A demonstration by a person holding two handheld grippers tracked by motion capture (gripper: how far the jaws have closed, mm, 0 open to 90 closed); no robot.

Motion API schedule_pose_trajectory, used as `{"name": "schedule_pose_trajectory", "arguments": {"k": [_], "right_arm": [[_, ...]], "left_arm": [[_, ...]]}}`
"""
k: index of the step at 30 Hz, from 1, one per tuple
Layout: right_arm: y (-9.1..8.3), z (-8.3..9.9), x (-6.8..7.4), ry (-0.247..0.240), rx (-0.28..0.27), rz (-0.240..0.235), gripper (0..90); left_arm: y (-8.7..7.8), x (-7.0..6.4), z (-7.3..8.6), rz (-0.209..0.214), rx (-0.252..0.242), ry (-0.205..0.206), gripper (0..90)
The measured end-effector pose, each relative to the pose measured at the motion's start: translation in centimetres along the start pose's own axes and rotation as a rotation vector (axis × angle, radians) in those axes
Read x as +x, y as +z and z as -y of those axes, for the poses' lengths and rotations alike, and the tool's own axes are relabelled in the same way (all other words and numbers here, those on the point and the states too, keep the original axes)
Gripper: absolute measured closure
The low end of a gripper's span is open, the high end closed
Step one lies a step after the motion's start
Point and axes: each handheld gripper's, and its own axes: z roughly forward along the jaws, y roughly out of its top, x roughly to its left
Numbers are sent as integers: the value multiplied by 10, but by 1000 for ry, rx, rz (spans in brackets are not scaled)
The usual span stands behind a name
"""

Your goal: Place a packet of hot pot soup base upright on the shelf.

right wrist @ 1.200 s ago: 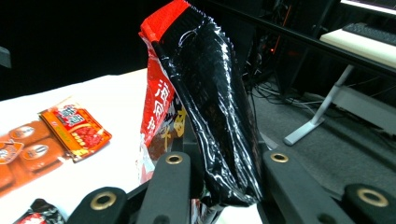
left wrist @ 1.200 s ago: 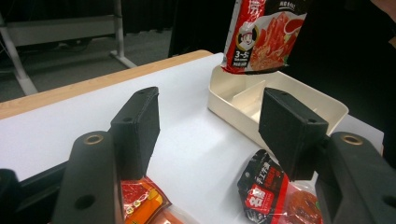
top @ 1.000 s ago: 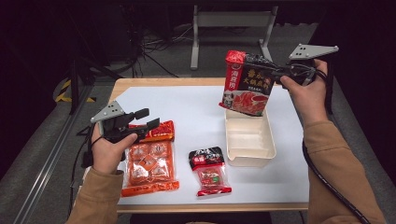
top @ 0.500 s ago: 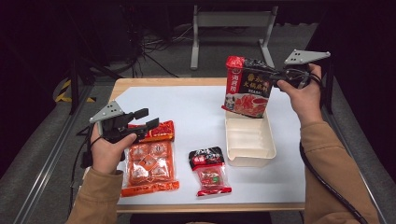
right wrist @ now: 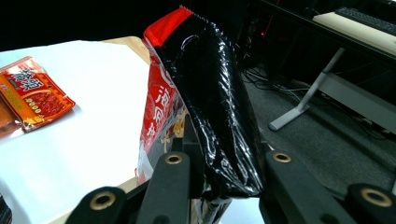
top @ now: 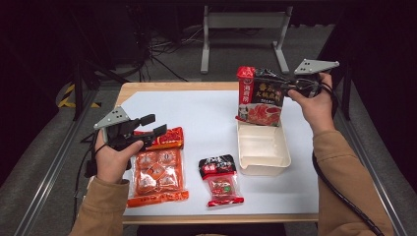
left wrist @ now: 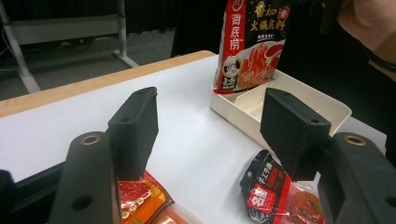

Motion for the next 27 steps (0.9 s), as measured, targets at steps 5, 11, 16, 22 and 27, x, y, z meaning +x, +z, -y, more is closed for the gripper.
{"name": "schedule_pose_trajectory", "arguments": {"k": [5,11,16,22,27], "right_arm": [[2,3,2,2,-3,-9,770],[3,7,6,-6,6,-22,759],[6,11,8,-1,15,-28,751],[11,21,8,17,51,-34,744],[12,30,7,43,51,-36,737]], "left_arm": [[1,0,0,0,1,1,375],[2,0,1,2,5,0,373],[2,1,1,2,4,-3,371],[2,1,1,1,7,-8,367],[3,2,3,-8,14,-5,347]]}}
